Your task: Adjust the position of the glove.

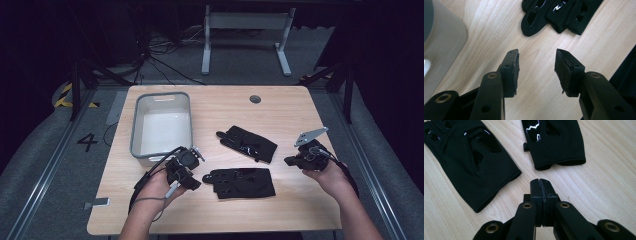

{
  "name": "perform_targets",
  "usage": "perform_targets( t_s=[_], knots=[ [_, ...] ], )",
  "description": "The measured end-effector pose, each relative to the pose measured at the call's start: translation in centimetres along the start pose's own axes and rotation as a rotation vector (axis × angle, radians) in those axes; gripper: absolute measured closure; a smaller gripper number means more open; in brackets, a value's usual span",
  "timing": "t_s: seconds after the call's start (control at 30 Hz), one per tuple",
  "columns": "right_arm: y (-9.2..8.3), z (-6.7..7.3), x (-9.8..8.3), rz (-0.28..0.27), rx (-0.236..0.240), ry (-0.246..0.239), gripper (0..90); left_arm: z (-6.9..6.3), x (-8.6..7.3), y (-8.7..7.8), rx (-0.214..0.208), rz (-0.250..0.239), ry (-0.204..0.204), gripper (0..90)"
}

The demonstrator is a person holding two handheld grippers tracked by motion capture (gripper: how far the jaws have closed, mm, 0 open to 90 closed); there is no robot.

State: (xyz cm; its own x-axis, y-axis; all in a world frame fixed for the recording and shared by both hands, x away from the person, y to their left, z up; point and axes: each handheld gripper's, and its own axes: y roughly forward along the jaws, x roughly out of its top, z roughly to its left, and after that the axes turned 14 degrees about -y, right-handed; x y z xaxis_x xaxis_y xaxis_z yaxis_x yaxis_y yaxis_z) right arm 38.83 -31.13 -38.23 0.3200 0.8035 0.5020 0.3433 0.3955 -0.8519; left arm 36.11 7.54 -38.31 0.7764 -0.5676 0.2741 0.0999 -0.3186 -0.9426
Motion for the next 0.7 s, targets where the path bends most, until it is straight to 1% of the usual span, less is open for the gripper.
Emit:
perform_targets(
  t_s=[0.07, 0.1, 0.2, 0.27, 0.37, 0.4, 0.43, 0.47, 0.5, 0.53, 0.57, 0.6, 0.7],
  knots=[
    [0.1, 0.0, 0.0, 0.006, -0.001, -0.001, 90.0, 0.0, 0.0, 0.0, 0.002, -0.002, 0.004, 52.0],
    [0.1, 0.2, 0.0, 0.012, -0.001, -0.002, 90.0, -0.1, 0.1, -0.1, 0.02, -0.016, 0.013, 50.1],
    [0.1, 0.4, 0.1, 0.007, 0.0, -0.004, 90.0, -0.2, 0.1, -0.3, 0.016, -0.028, 0.017, 49.9],
    [0.0, 0.6, 0.3, 0.003, 0.004, -0.009, 90.0, -0.3, 0.1, -0.5, 0.006, -0.044, 0.028, 50.0],
    [0.1, 0.8, 0.4, 0.002, 0.004, -0.013, 90.0, -0.4, 0.2, -0.5, 0.007, -0.045, 0.039, 50.4],
    [0.4, 1.1, 0.6, 0.001, 0.014, -0.025, 90.0, -0.4, 0.3, -0.5, 0.001, -0.041, 0.043, 52.1],
    [0.5, 1.3, 0.7, 0.004, 0.017, -0.032, 90.0, -0.5, 0.3, -0.6, -0.008, -0.032, 0.056, 55.6],
    [0.6, 1.5, 0.8, 0.007, 0.021, -0.039, 90.0, -0.5, 0.3, -0.6, -0.008, -0.032, 0.056, 64.0],
    [0.7, 1.6, 0.9, 0.007, 0.024, -0.045, 90.0, -0.6, 0.2, -0.8, -0.026, -0.02, 0.093, 73.2],
    [0.8, 1.7, 1.1, 0.006, 0.027, -0.05, 90.0, -0.6, 0.2, -0.8, -0.026, -0.02, 0.093, 80.4],
    [0.9, 1.8, 1.2, 0.004, 0.027, -0.052, 90.0, -0.7, 0.1, -1.0, -0.05, -0.02, 0.094, 84.9],
    [1.0, 2.0, 1.4, 0.003, 0.033, -0.058, 90.0, -0.7, 0.1, -1.0, -0.05, -0.02, 0.094, 87.7],
    [1.4, 2.4, 1.8, 0.001, 0.044, -0.078, 90.0, -1.0, 0.1, -1.3, -0.057, -0.031, 0.089, 89.4]
  ],
)
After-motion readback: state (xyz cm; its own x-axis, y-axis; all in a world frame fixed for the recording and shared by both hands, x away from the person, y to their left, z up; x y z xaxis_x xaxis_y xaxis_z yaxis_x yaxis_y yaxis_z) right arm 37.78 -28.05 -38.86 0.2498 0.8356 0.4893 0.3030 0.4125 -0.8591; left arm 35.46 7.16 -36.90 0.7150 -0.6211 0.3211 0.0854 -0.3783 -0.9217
